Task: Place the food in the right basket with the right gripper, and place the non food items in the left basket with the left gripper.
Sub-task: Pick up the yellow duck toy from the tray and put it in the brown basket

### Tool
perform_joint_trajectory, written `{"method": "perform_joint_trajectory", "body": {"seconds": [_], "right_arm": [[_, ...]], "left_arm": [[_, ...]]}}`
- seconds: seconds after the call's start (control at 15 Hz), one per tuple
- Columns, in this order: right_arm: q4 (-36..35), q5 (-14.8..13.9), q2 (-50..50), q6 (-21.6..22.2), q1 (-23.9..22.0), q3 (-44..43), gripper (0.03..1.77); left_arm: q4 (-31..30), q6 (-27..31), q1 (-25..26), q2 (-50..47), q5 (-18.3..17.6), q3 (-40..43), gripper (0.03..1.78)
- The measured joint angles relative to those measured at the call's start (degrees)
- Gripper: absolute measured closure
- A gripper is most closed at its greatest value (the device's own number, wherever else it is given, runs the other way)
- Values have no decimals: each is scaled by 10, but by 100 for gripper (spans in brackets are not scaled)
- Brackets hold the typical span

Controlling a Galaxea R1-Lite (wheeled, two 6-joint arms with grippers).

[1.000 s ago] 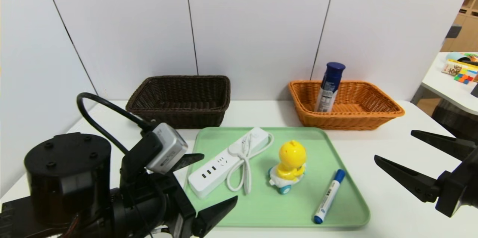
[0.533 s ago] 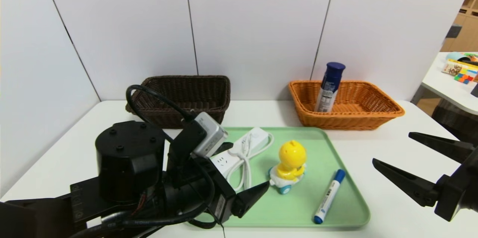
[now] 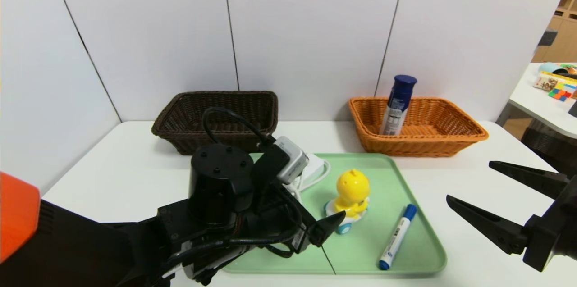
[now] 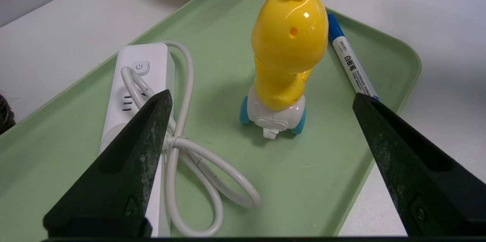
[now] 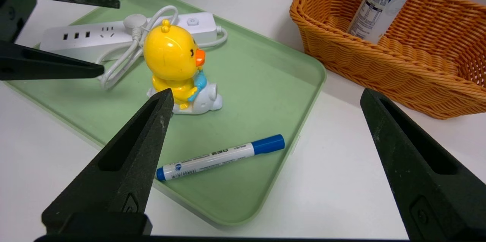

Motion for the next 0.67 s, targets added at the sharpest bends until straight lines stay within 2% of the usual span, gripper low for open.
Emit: {"method": "perform_joint_trajectory", "body": {"seconds": [0.67], "right_arm": [[0, -1, 1, 1, 9, 1, 11]], "left_arm": [[107, 10, -13, 64, 0, -97, 12]]}}
